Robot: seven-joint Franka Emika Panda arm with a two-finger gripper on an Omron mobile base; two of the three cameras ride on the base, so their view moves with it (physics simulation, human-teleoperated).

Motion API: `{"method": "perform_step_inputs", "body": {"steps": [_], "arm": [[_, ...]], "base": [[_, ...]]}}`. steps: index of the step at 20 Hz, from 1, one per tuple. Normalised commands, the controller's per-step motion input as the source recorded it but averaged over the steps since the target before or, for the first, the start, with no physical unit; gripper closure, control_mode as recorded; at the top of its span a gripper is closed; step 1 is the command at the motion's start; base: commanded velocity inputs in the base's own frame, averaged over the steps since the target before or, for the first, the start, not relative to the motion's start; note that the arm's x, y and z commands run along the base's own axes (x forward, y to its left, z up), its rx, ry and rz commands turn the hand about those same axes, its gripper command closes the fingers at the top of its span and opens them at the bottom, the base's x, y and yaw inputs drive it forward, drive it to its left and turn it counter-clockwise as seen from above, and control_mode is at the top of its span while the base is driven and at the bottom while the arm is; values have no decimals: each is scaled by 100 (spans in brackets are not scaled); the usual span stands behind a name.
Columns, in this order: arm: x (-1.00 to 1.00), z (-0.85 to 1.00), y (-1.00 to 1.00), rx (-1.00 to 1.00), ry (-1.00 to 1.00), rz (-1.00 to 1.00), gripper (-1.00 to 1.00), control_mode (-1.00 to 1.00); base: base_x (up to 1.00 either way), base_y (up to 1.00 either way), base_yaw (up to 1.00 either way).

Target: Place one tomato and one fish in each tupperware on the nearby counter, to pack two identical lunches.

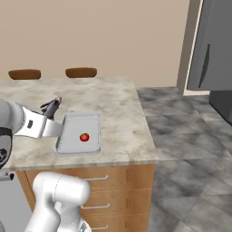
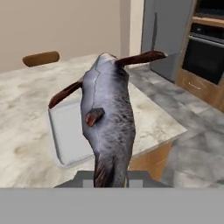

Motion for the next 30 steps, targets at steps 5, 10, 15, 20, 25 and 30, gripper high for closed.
{"method": "perform_step_inputs", "body": {"steps": [5, 10, 15, 20, 25, 30], "arm": [[-4, -73, 21, 13, 20, 24, 100, -100], [24, -54, 45, 13, 18, 33, 100, -100], [69, -28, 24, 3, 6, 7, 100, -100], [47, -45, 30, -11, 0, -23, 100, -100], [61, -33, 0, -5, 10, -10, 100, -100], [62, -61, 3, 0, 14, 0, 100, -100]], "base": [[0, 0, 0], [0, 0, 0], [0, 0, 0], [0, 0, 0], [0, 0, 0], [0, 0, 0]]}}
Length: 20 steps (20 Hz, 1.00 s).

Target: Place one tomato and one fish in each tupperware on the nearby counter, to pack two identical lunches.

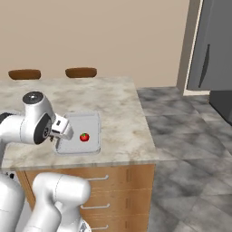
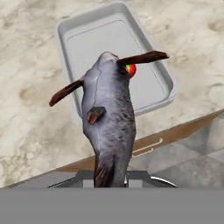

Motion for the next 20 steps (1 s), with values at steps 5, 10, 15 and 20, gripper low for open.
{"method": "perform_step_inputs", "body": {"steps": [5, 10, 15, 20], "arm": [[78, -64, 24, 0, 1, 0, 100, -100], [98, -73, 18, 0, 1, 0, 100, -100], [100, -62, 18, 0, 4, 0, 100, -100], [95, -21, 22, 0, 4, 0, 100, -100]], "base": [[0, 0, 0], [0, 0, 0], [0, 0, 0], [0, 0, 0]]}}
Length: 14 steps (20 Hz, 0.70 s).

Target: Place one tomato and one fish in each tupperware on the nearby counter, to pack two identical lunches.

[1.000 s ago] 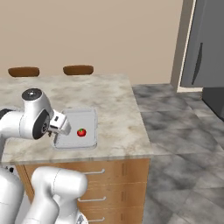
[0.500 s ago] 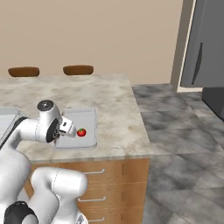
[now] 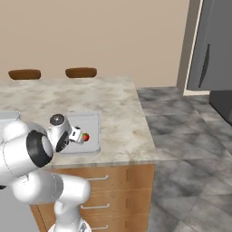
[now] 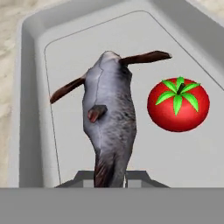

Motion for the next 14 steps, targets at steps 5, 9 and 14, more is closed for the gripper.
{"method": "perform_step_inputs", "body": {"steps": [5, 9, 14], "arm": [[80, 0, 4, 0, 4, 0, -100, -100], [12, 44, 16, -1, 4, 0, -100, -100], [-14, 93, 22, -4, 1, -4, -100, -100]], "base": [[0, 0, 0], [0, 0, 0], [0, 0, 0]]}}
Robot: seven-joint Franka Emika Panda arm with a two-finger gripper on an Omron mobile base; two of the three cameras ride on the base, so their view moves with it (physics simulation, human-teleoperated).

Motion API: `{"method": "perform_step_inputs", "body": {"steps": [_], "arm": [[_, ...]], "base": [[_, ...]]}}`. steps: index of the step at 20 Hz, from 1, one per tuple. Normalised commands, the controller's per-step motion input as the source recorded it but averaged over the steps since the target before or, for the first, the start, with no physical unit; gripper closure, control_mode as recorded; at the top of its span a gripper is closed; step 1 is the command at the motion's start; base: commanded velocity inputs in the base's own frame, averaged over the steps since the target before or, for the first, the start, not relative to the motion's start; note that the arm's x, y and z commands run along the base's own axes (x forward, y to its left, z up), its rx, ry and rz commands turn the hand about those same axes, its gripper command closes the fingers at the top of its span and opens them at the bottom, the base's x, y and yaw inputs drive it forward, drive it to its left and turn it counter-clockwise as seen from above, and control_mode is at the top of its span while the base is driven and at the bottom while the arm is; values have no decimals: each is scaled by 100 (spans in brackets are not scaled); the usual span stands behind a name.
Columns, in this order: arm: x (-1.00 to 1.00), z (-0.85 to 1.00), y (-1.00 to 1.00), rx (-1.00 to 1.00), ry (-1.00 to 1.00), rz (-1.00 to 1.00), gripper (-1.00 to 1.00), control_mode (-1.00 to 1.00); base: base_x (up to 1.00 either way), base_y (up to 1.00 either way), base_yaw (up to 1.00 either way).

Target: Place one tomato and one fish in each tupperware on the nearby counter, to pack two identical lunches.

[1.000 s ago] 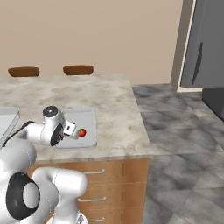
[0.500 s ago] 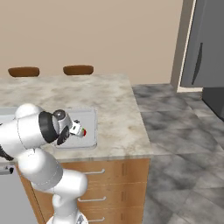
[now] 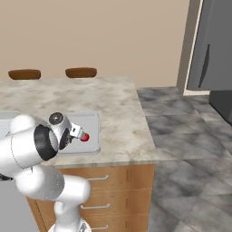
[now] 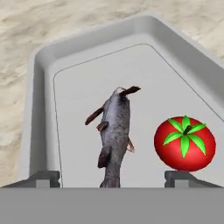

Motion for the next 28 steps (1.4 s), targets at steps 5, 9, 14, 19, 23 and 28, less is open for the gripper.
{"method": "perform_step_inputs", "body": {"steps": [5, 9, 14, 19, 23, 28], "arm": [[-63, 100, -5, 0, 12, -6, -100, -100], [-73, 100, 0, -1, 5, -5, -100, -100], [-97, 99, 26, -9, -2, -8, -100, -100], [-100, 79, 39, -10, -13, -13, -100, -100], [-100, 73, 29, -5, -24, -13, -100, -100], [-65, 45, 39, -8, -25, -8, -100, -100]], "base": [[0, 0, 0], [0, 0, 0], [0, 0, 0], [0, 0, 0], [0, 0, 0], [0, 0, 0]]}}
